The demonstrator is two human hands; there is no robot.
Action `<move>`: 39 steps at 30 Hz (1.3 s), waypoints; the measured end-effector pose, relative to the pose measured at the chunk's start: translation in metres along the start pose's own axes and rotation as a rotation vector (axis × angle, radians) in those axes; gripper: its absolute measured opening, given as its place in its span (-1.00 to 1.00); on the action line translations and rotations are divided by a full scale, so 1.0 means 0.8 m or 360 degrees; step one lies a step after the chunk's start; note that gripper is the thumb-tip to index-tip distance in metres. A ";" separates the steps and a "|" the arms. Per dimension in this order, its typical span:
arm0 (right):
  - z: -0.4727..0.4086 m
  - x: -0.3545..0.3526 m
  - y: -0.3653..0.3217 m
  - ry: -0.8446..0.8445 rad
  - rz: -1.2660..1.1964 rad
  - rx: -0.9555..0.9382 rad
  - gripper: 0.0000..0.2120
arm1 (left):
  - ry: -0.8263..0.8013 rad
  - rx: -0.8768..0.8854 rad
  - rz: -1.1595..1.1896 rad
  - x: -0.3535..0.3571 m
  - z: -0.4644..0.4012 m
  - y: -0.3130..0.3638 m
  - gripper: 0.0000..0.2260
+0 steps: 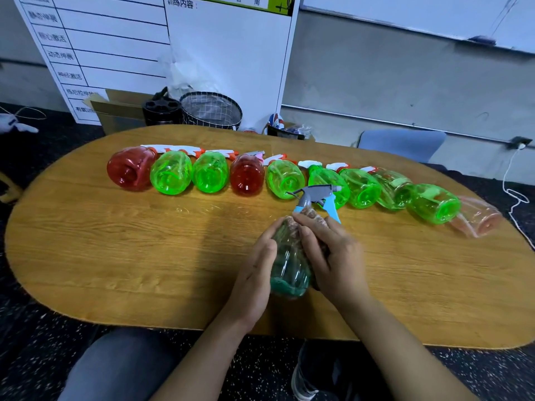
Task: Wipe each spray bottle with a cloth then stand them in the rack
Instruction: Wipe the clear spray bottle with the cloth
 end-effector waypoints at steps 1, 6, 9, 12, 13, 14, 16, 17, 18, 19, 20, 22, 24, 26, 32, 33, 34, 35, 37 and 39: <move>-0.001 0.001 -0.002 -0.0008 -0.0040 0.0010 -0.57 | -0.0015 -0.0004 0.0013 0.001 0.001 0.002 -0.59; 0.022 -0.014 -0.002 0.0170 -0.0334 0.0106 -0.70 | -0.0099 0.0001 -0.0084 0.006 0.007 0.017 -0.16; 0.035 -0.020 0.007 0.0280 -0.0484 0.0234 -0.74 | -0.0123 0.0039 -0.0077 0.006 0.006 0.020 -0.18; 0.039 -0.008 0.011 0.0241 -0.0639 0.0308 -0.75 | -0.0106 0.0073 -0.0082 0.004 0.003 0.015 -0.33; 0.041 -0.002 0.010 0.0214 -0.0631 0.0312 -0.75 | -0.0098 0.0070 -0.0053 0.002 0.002 0.014 -0.38; 0.042 0.003 0.008 0.0190 -0.0596 0.0310 -0.73 | -0.0089 0.0067 -0.0020 0.000 0.001 0.012 -0.42; 0.047 0.011 0.007 0.0151 -0.0501 0.0326 -0.69 | -0.0070 0.0069 0.0011 -0.004 0.000 0.008 -0.47; 0.049 0.013 0.007 0.0139 -0.0464 0.0352 -0.67 | -0.0061 0.0074 0.0011 -0.005 0.000 0.008 -0.48; 0.050 0.015 0.009 0.0133 -0.0444 0.0388 -0.66 | -0.0048 0.0075 0.0009 -0.006 -0.001 0.006 -0.49; 0.049 0.016 0.012 0.0139 -0.0433 0.0418 -0.66 | -0.0043 0.0074 0.0002 -0.007 -0.001 0.005 -0.49; 0.046 0.015 0.016 0.0152 -0.0426 0.0437 -0.67 | -0.0043 0.0071 -0.0011 -0.006 -0.001 0.003 -0.49; 0.036 0.008 0.020 0.0177 -0.0385 0.0431 -0.68 | -0.0050 0.0057 -0.0064 -0.005 -0.002 -0.001 -0.50; 0.025 0.003 0.019 0.0164 -0.0315 0.0381 -0.68 | -0.0040 0.0050 -0.0094 -0.005 -0.003 -0.004 -0.51; 0.021 0.003 0.016 0.0131 -0.0226 0.0311 -0.65 | -0.0033 0.0057 -0.0084 -0.005 -0.003 -0.003 -0.54; 0.062 0.004 -0.030 -0.0161 0.0109 -0.0509 -0.66 | -0.0018 0.0058 -0.0063 -0.003 -0.001 0.001 -0.55; 0.071 0.006 -0.039 -0.0210 0.0209 -0.0680 -0.65 | -0.0022 0.0051 -0.0037 -0.002 -0.002 0.001 -0.55; 0.074 0.004 -0.043 -0.0221 0.0286 -0.0785 -0.65 | -0.0038 0.0048 -0.0022 0.000 -0.002 0.002 -0.57; 0.070 0.001 -0.043 -0.0210 0.0329 -0.0817 -0.65 | -0.0058 0.0049 -0.0018 0.002 -0.002 0.002 -0.58; 0.050 -0.006 -0.031 -0.0154 0.0343 -0.0670 -0.67 | -0.0078 0.0057 -0.0058 0.005 -0.001 0.001 -0.61; 0.025 -0.010 -0.011 -0.0089 0.0269 -0.0301 -0.63 | -0.0051 0.0061 -0.0091 0.003 0.000 0.000 -0.59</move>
Point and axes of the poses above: each hand's wrist, its own z-axis away from the middle knuckle, its own x-axis out of the palm, y = z × x, the point moved 8 cm from there along -z, towards the middle knuckle, and after that the axes turned 2 degrees about -x, right-handed, at the moved point
